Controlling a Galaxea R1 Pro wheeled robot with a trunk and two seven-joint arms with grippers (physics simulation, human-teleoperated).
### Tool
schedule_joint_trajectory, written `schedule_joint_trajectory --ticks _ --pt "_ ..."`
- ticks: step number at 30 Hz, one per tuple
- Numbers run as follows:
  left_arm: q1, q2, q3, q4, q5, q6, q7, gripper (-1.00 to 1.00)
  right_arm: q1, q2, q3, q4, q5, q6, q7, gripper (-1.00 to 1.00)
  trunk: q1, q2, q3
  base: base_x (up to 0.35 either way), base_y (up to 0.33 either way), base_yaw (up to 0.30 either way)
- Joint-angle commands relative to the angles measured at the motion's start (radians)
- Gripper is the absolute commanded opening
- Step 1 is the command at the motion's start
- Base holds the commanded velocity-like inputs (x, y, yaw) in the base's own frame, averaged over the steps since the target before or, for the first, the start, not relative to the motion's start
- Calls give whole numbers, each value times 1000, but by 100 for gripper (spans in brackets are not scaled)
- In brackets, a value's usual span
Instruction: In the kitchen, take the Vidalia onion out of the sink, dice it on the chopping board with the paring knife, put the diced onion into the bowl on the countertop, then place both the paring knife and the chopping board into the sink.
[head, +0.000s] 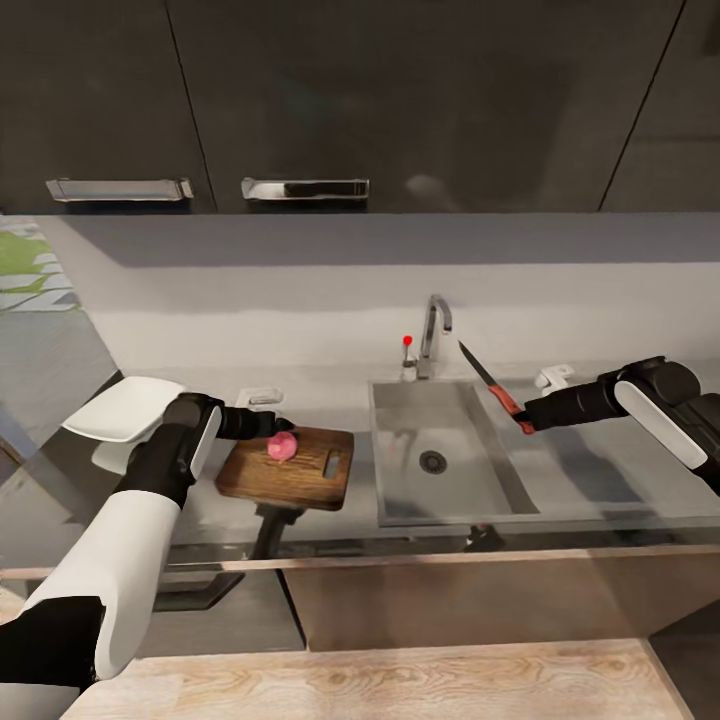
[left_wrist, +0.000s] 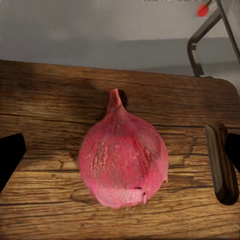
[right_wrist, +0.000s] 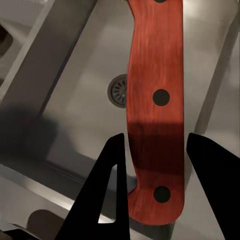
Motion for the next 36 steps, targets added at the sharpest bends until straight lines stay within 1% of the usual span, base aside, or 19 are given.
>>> schedule_joint_trajectory --ticks 1,15,22,26,27,29,33,36 --pt "-1 0 2 -2 -5 5 -6 100 -2 -1 2 0 9 1 11 -100 1 -2 0 0 0 85" --pt "-1 0 3 -45 -5 7 -6 100 -2 -1 2 0 9 1 11 -100 1 -2 22 0 3 78" --pt "-1 -2 3 -71 -5 8 -6 100 -2 -1 2 0 10 1 11 -100 1 -2 34 -87 207 65" --pt "21 21 25 -72 -8 5 17 100 21 -24 -20 22 -12 1 33 -100 1 -2 34 0 0 0" --pt "27 24 31 -72 -8 5 22 100 27 -29 -26 28 -11 1 39 -100 1 -2 34 0 0 0" --pt "38 21 37 -73 -8 5 23 100 38 -41 -37 39 -17 1 45 -100 1 -2 34 0 0 0" --pt "43 24 37 -95 -8 5 22 100 60 -63 -40 40 -30 1 46 -100 1 -2 34 0 0 0" --pt "44 26 37 -112 -8 8 22 100 63 -80 -41 40 -41 1 46 -100 1 -2 34 0 0 0"
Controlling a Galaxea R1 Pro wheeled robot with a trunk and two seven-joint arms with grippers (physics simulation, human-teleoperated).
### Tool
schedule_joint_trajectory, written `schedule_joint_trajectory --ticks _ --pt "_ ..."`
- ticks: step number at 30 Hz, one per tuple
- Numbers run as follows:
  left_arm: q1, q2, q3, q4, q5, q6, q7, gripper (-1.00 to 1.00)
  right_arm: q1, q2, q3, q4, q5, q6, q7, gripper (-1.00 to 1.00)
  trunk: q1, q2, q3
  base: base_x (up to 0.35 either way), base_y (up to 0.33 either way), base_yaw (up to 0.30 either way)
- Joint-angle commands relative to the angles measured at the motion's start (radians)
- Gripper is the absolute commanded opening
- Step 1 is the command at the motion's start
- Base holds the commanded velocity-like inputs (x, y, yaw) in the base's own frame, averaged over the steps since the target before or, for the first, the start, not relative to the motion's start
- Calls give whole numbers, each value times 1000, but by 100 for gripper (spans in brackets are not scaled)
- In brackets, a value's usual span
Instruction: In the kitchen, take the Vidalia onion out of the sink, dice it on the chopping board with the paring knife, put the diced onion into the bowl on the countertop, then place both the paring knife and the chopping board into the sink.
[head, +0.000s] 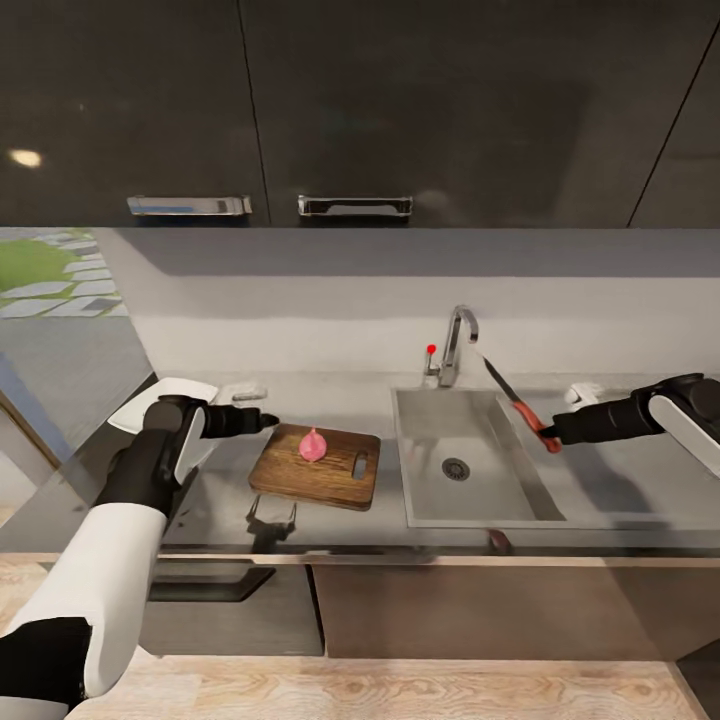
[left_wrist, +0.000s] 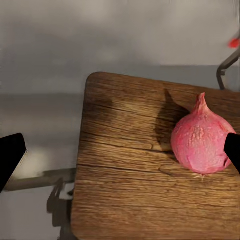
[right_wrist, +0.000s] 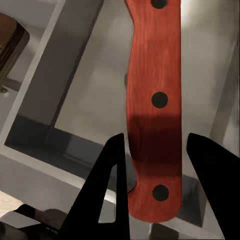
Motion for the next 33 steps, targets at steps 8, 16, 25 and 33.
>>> schedule_joint_trajectory --ticks 8,16,25,33 --pt "0 0 1 -46 -5 2 -7 100 -1 -10 2 0 -34 1 10 -100 1 -2 -2 0 0 0" --pt "0 -1 2 -72 -5 2 -6 100 0 -10 -10 0 -34 1 9 -100 1 -2 -2 -49 19 0" --pt "0 -1 1 -71 -5 2 -6 100 0 -10 -15 0 -34 1 9 -100 1 -2 -2 -171 223 0" --pt "0 -1 1 -72 -5 2 -8 100 0 -10 -15 -1 -35 1 6 -100 1 -2 -2 -79 159 0"
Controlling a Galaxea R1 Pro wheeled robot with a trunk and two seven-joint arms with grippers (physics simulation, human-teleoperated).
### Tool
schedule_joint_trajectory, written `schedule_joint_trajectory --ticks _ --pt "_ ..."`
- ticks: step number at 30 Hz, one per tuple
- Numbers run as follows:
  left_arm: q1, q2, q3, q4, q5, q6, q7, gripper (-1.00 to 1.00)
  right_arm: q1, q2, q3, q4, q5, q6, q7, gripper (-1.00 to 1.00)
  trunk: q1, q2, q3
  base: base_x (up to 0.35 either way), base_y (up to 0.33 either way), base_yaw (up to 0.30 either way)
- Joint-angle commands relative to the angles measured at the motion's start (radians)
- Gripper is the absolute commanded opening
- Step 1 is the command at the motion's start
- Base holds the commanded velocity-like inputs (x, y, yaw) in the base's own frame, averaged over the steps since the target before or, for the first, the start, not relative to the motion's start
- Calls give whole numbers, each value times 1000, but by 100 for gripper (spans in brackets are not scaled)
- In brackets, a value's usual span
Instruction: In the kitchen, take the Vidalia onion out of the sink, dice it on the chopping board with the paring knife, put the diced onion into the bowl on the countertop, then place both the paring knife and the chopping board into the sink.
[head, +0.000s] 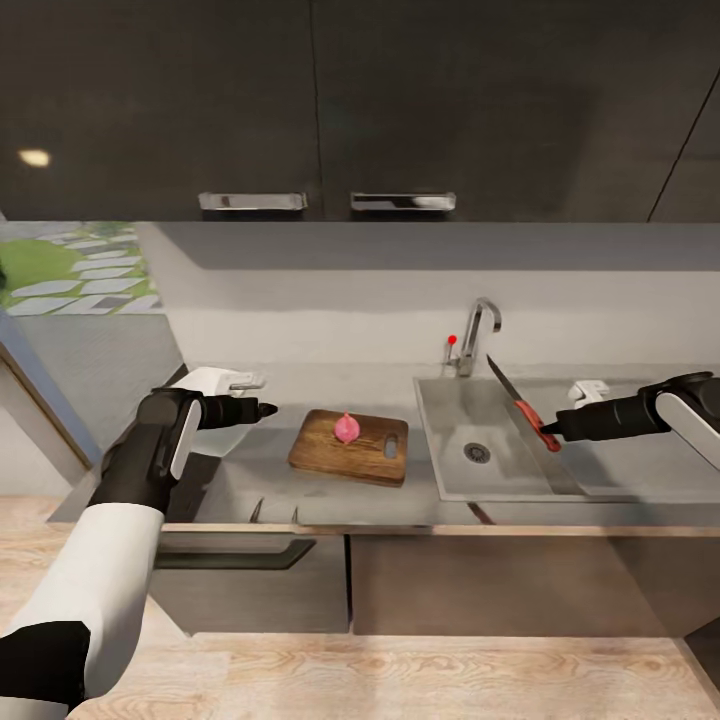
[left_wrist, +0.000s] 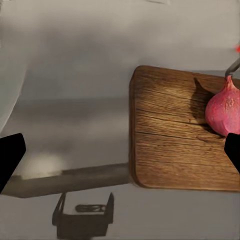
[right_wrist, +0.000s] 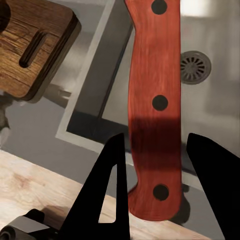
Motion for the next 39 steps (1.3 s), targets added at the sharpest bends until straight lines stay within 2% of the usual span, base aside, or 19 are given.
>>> schedule_joint_trajectory --ticks 1,20,26,34,37,39 --pt "-1 0 1 -1 -5 4 -7 100 -2 -1 2 0 9 0 9 -100 1 -2 -2 -7 15 0" --pt "-1 0 1 -3 -5 4 -6 100 -2 0 15 -1 10 0 8 -100 1 -2 -2 -1 62 0" --pt "-1 0 1 -2 -5 4 -6 100 -2 3 58 -2 10 0 6 -100 1 -2 -2 75 57 0" --pt "-1 -1 1 -2 -5 4 -5 100 -2 6 85 -3 16 0 6 -100 1 -2 -2 150 109 0" --pt "-1 -2 0 -2 -5 4 -5 100 -2 6 124 -9 24 -27 6 -100 1 -2 -2 31 22 0" --pt "-1 -4 -1 -2 -5 4 -5 100 -2 5 174 -28 44 -58 6 -100 1 -2 -2 14 10 0"
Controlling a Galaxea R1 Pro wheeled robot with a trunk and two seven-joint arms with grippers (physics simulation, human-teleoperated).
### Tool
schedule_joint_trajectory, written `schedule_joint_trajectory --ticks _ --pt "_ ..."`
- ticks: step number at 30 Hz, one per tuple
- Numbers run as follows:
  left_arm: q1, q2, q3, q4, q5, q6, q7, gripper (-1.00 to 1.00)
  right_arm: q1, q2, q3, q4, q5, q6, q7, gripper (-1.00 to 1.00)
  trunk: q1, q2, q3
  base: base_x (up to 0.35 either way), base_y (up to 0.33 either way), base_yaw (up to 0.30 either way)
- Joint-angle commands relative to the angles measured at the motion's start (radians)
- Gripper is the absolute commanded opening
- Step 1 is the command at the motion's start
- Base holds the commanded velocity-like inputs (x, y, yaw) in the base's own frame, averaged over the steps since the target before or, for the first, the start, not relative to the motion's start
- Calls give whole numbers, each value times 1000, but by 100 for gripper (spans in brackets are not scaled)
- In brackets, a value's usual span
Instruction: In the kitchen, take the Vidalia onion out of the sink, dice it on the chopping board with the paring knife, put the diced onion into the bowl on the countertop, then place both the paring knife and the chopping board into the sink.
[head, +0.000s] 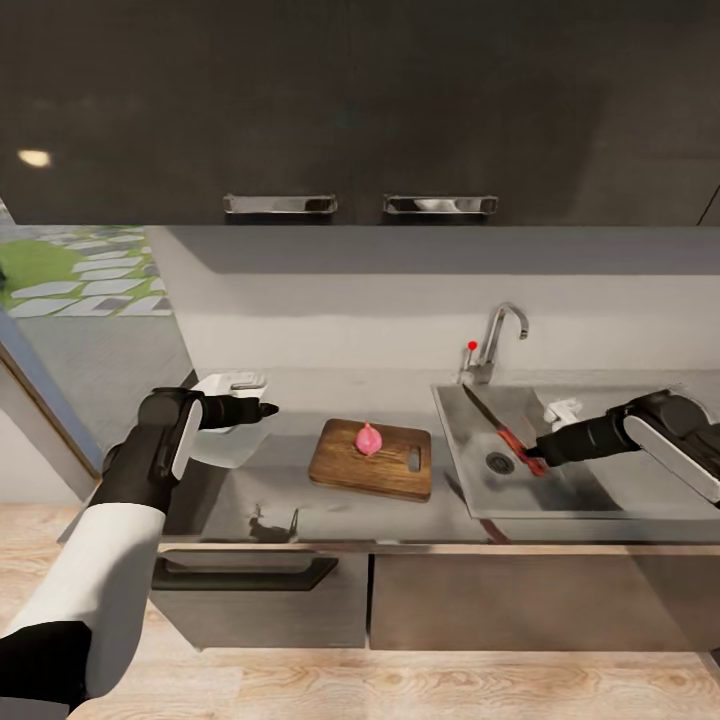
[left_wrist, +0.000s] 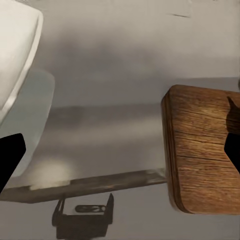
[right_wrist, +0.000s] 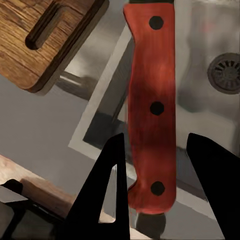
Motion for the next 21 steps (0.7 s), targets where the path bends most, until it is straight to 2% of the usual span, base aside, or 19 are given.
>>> schedule_joint_trajectory --ticks 1,2,3,4,5,6,8,17,21 --pt "-1 -1 1 -1 -5 4 -6 100 -2 -1 36 -19 35 -24 8 -100 1 -2 -2 8 6 0" --pt "-1 -1 1 -1 -5 4 -7 100 -2 -1 49 -28 54 -36 8 -100 1 -2 -2 6 4 0" --pt "-1 -2 1 -1 -5 4 -6 100 -2 -1 68 -44 99 -60 7 -100 1 -2 -2 4 3 0" --pt "-1 -2 1 -1 -5 4 -7 100 -2 -1 79 -58 154 -84 5 -100 1 -2 -2 3 2 0" --pt "-1 -2 1 -1 -5 4 -7 100 -2 -1 85 -76 237 -119 3 -100 1 -2 -2 1 1 0" --pt "-1 -2 1 -1 -5 4 -7 100 -2 -1 83 -84 283 -140 2 -100 1 -2 -2 0 0 0" --pt "-1 -2 1 -1 -5 4 -8 100 -2 -1 69 -93 333 -167 2 -100 1 -2 -2 0 0 0" --pt "-1 -3 1 0 -5 3 -8 100 -2 -1 48 -176 436 -213 1 -100 1 -2 -2 0 0 0" --pt "-1 -8 0 0 -5 3 -8 100 -2 -1 46 -241 507 -219 1 -100 1 -2 -2 0 0 0"
